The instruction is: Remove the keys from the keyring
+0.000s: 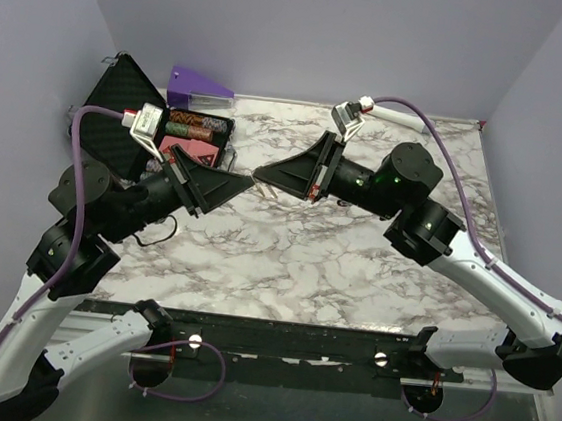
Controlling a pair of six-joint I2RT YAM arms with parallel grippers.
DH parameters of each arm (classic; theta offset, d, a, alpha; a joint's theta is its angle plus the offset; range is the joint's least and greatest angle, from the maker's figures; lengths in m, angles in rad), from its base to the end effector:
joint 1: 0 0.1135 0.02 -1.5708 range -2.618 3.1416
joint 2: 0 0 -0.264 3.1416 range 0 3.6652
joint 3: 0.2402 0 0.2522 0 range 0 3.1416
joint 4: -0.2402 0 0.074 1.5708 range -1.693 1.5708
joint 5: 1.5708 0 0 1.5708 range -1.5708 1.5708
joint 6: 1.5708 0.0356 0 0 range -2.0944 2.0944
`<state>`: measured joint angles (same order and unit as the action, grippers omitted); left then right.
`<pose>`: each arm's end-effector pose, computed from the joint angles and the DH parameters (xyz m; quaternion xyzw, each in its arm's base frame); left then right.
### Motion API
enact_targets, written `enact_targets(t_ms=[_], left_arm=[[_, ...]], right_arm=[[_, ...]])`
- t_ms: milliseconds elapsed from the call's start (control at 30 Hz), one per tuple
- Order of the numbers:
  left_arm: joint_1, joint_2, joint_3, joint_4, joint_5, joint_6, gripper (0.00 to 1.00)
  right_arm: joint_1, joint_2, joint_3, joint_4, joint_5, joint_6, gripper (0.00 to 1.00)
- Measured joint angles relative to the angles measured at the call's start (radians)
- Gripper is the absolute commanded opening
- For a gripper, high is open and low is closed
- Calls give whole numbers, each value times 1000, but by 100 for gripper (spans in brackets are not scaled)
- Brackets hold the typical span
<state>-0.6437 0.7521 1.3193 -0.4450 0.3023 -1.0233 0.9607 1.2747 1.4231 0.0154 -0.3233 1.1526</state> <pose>0.0806 -0.0738 0.4892 -0.0128 0.6646 -0.6152 0.4239 0.1527 0.2382 0.4791 -0.0610 0.6473 0.7065 0.2795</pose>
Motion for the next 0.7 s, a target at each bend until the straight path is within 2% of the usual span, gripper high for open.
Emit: enact_targets(t_ms=[633,700], left_arm=[[-92,3,-39,61,-208,-40,0],[-94,2,-39,59,-216,-37,12]], right_arm=[[0,1,-22,40,99,25,1],[0,1,-22,39,103,25,1]])
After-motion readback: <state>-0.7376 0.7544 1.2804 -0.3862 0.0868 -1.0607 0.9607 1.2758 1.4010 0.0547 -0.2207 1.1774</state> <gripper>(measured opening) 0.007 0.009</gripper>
